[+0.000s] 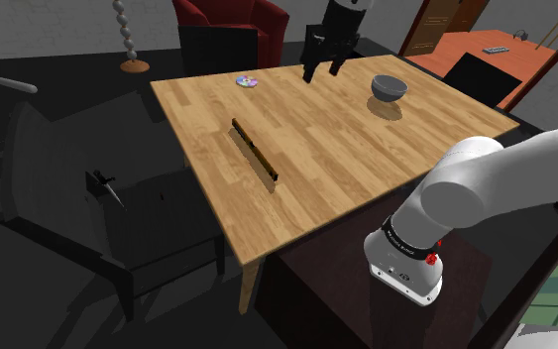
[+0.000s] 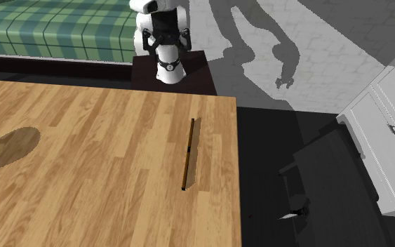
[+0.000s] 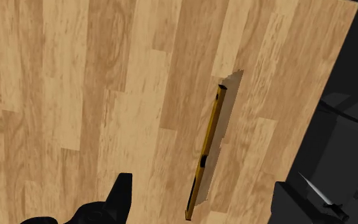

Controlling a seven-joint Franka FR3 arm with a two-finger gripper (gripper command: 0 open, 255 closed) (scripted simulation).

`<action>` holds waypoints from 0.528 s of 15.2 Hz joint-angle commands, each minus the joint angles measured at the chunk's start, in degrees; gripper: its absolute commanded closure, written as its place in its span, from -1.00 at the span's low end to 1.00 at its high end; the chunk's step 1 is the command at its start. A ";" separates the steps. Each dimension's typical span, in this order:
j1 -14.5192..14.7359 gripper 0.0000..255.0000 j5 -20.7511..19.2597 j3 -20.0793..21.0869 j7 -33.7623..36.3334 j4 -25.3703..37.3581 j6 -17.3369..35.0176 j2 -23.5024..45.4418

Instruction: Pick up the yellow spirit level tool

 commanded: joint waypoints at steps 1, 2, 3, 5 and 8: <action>0.04 -1.00 0.28 0.64 1.10 -1.10 4.15 3.26; 0.01 -1.00 0.34 0.85 1.52 -1.51 6.06 4.93; -0.03 -1.00 0.38 1.05 1.94 -1.83 7.97 6.67; -0.13 -1.00 0.42 1.47 2.79 -2.24 11.74 10.35; -0.32 -1.00 0.34 2.08 4.11 -2.24 17.24 16.32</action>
